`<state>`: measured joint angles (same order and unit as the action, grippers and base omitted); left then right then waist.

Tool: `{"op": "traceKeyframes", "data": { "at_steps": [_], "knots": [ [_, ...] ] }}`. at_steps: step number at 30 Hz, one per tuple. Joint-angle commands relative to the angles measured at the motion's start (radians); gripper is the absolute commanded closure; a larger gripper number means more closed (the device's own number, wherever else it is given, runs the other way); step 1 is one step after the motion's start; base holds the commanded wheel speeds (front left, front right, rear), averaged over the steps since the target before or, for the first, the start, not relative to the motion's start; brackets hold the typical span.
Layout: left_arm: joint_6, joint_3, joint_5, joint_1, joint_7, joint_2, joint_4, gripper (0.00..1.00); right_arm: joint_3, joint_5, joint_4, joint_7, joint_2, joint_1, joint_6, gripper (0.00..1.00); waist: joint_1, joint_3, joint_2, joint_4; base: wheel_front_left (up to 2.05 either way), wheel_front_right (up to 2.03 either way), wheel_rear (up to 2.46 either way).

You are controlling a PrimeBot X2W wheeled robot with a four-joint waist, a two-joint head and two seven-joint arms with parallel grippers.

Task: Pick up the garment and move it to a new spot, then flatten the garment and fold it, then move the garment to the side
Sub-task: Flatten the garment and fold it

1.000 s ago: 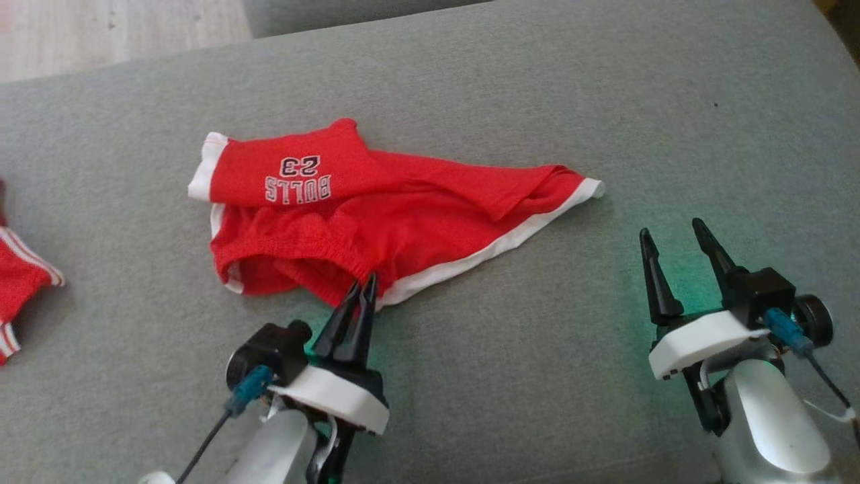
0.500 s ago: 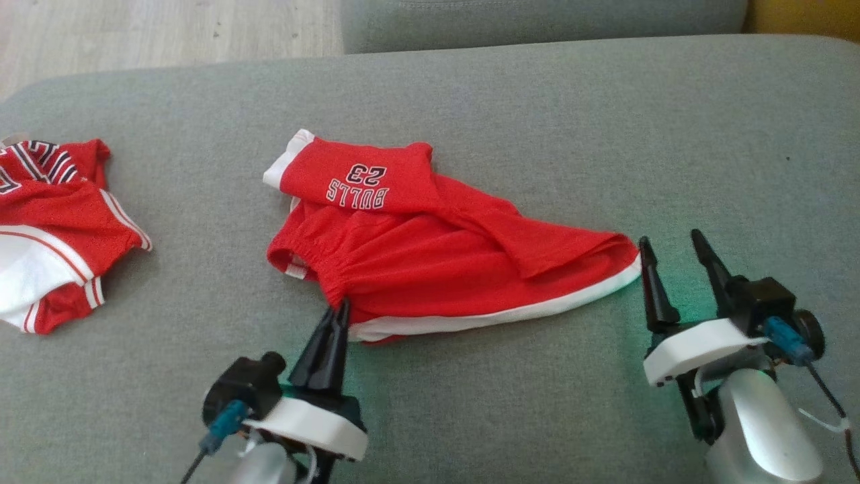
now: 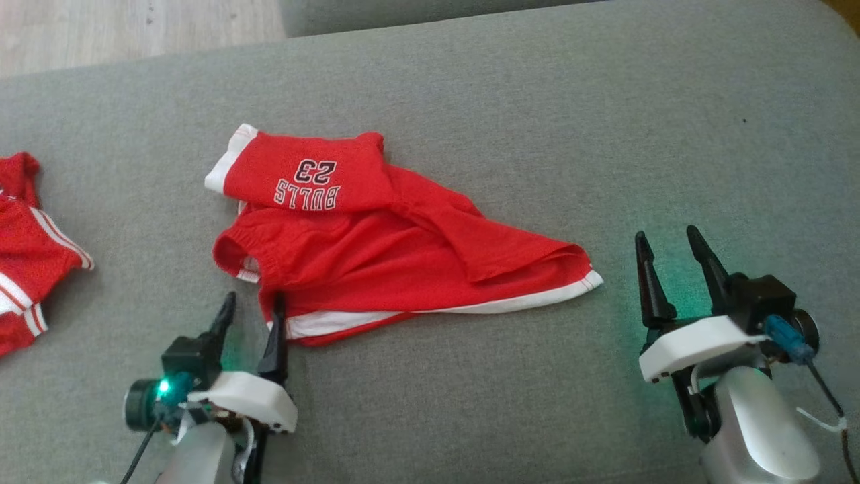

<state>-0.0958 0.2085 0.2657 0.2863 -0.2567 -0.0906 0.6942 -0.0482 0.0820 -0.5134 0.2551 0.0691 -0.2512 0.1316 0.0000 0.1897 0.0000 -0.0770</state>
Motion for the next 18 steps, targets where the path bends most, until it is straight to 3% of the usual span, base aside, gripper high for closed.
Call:
{"op": "traceKeyframes", "data": {
  "at_steps": [1,6,18],
  "knots": [
    [0.016,-0.052,-0.014,0.025,-0.005,-0.022,-0.016,0.0,-0.014,0.008,0.034,0.007,-0.013,-0.005,-0.001,0.0,0.0,-0.007,0.0,-0.005,0.0,0.0,0.0],
    [0.05,-0.113,-0.052,-0.019,-0.005,-0.007,-0.066,0.0,-0.012,0.021,0.034,0.007,-0.018,0.015,-0.001,0.0,0.0,-0.036,0.0,0.005,0.0,0.0,0.0],
    [0.032,-0.164,-0.122,-0.202,-0.005,0.036,-0.268,0.0,-0.063,0.047,0.013,0.007,-0.019,0.065,-0.001,0.0,0.0,-0.141,0.0,0.054,0.0,0.0,0.0]
  ]
}}
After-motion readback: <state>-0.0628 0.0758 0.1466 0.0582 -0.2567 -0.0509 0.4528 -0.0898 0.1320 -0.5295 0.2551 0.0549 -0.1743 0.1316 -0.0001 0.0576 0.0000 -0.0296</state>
